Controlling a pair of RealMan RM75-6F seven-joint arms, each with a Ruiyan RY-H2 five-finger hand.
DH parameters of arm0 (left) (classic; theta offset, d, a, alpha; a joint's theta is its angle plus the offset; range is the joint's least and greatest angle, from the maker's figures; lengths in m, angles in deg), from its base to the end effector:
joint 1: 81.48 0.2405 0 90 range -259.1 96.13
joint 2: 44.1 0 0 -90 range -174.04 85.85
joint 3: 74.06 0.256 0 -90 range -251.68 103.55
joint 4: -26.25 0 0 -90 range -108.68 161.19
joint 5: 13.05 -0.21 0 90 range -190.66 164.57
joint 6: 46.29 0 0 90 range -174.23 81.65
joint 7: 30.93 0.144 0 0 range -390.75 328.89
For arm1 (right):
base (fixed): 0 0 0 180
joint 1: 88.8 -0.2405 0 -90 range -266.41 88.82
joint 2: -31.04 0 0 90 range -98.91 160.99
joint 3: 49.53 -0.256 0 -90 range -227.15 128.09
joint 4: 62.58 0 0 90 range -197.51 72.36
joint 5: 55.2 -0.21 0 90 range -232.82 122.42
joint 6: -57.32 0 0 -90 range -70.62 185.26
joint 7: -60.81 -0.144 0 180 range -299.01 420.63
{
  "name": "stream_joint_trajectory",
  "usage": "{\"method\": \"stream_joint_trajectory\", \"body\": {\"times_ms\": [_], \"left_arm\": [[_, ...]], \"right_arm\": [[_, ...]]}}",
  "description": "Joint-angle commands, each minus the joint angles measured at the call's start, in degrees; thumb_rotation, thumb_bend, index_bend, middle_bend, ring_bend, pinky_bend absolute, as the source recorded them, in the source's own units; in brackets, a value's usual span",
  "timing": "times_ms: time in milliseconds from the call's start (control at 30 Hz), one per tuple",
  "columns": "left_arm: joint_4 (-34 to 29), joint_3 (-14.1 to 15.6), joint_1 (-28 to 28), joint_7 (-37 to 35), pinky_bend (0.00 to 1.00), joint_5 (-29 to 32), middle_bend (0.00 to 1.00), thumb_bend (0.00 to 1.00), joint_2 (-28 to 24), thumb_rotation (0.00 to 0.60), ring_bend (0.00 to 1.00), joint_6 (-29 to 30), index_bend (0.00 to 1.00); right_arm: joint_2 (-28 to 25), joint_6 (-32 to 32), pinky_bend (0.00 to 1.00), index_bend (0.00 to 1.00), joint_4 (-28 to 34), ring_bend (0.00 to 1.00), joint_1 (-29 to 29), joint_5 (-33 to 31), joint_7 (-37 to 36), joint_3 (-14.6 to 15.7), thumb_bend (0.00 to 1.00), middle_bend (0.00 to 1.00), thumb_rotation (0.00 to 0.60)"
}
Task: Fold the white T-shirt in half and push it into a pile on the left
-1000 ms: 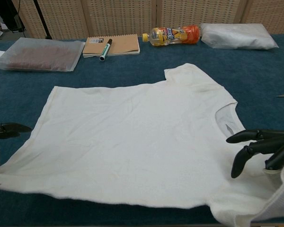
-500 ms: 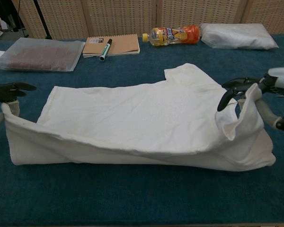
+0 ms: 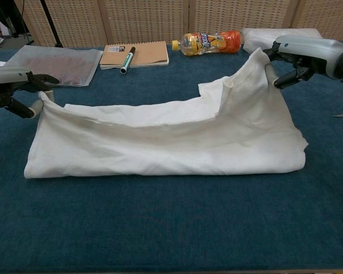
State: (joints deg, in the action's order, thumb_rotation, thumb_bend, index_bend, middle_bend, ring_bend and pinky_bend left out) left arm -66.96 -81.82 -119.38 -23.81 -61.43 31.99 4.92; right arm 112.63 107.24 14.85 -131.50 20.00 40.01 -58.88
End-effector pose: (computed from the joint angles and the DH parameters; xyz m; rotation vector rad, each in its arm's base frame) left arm -0.2189 0.3278 0.0346 -1.5800 -1.4203 -0.8112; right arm -0.1796 -0.3728 0.0263 1.7568 -1.3319 1.1660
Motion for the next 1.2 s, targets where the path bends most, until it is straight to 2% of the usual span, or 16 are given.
{"method": "stream_joint_trajectory", "body": {"times_ms": [33,167,433,633,733,767,833,867,900,933,967,1200], "left_arm": [[4.78,-2.45,-3.6,4.38,0.0,6.8,0.0,0.69,4.08,0.6,0.0,-1.04,0.74],[9.19,-3.55,-5.8,7.42,0.0,11.14,0.0,0.69,7.41,0.6,0.0,-0.21,0.75],[17.28,-5.21,-8.51,12.7,0.0,18.5,0.0,0.69,14.11,0.6,0.0,2.03,0.75],[21.4,-6.12,-9.51,14.63,0.0,20.5,0.0,0.68,17.55,0.6,0.0,2.47,0.75],[24.02,-6.55,-9.85,15.02,0.0,20.99,0.0,0.64,19.33,0.6,0.0,1.88,0.73],[24.61,-6.65,-9.85,15.12,0.0,21.2,0.0,0.61,19.73,0.6,0.0,1.7,0.65],[25.34,-6.87,-9.81,15.48,0.0,21.83,0.0,0.57,20.27,0.6,0.0,1.44,0.41],[25.58,-6.71,-9.83,15.97,0.0,21.96,0.0,0.55,20.33,0.6,0.0,1.17,0.24],[25.78,-6.26,-9.94,16.97,0.0,22.15,0.0,0.53,20.23,0.6,0.0,0.72,0.11],[25.87,-6.02,-10.04,17.7,0.0,22.34,0.0,0.52,20.11,0.6,0.0,0.38,0.05],[25.77,-5.92,-10.07,18.25,0.0,22.58,0.0,0.5,19.9,0.6,0.0,-0.08,0.01],[21.64,-6.52,-8.28,15.9,0.0,18.63,0.0,0.47,17.34,0.6,0.0,1.47,0.0]], "right_arm": [[3.51,-5.37,0.04,0.68,-6.62,0.04,-3.44,-4.36,0.26,-3.1,0.93,0.29,0.6],[5.73,-8.32,0.04,0.68,-11.64,0.04,-5.05,-5.89,-1.21,-4.3,0.93,0.29,0.6],[10.76,-11.69,0.04,0.68,-21.74,0.04,-6.75,-5.99,-3.84,-4.62,0.93,0.29,0.6],[13.37,-12.94,0.04,0.68,-26.86,0.04,-7.25,-5.15,-5.77,-4.42,0.94,0.29,0.6],[14.41,-13.45,0.04,0.68,-29.2,0.04,-7.56,-4.51,-6.87,-4.37,0.95,0.29,0.6],[14.64,-13.57,0.04,0.68,-29.7,0.04,-7.64,-4.35,-7.27,-4.41,0.95,0.29,0.6],[14.99,-13.83,0.04,0.68,-30.54,0.04,-7.86,-3.96,-7.94,-4.46,0.95,0.29,0.6],[15.14,-14.01,0.04,0.68,-30.96,0.04,-7.98,-3.77,-8.18,-4.43,0.95,0.29,0.6],[15.31,-14.24,0.04,0.68,-31.44,0.04,-8.15,-3.59,-8.35,-4.42,0.95,0.29,0.6],[15.51,-14.39,0.04,0.68,-31.89,0.04,-8.3,-3.44,-8.54,-4.43,0.95,0.29,0.6],[15.78,-14.58,0.04,0.68,-32.47,0.04,-8.48,-3.3,-8.78,-4.47,0.95,0.29,0.6],[17.11,-15.57,0.04,0.68,-35.39,0.04,-9.42,-2.81,-9.36,-4.66,0.96,0.29,0.6]]}}
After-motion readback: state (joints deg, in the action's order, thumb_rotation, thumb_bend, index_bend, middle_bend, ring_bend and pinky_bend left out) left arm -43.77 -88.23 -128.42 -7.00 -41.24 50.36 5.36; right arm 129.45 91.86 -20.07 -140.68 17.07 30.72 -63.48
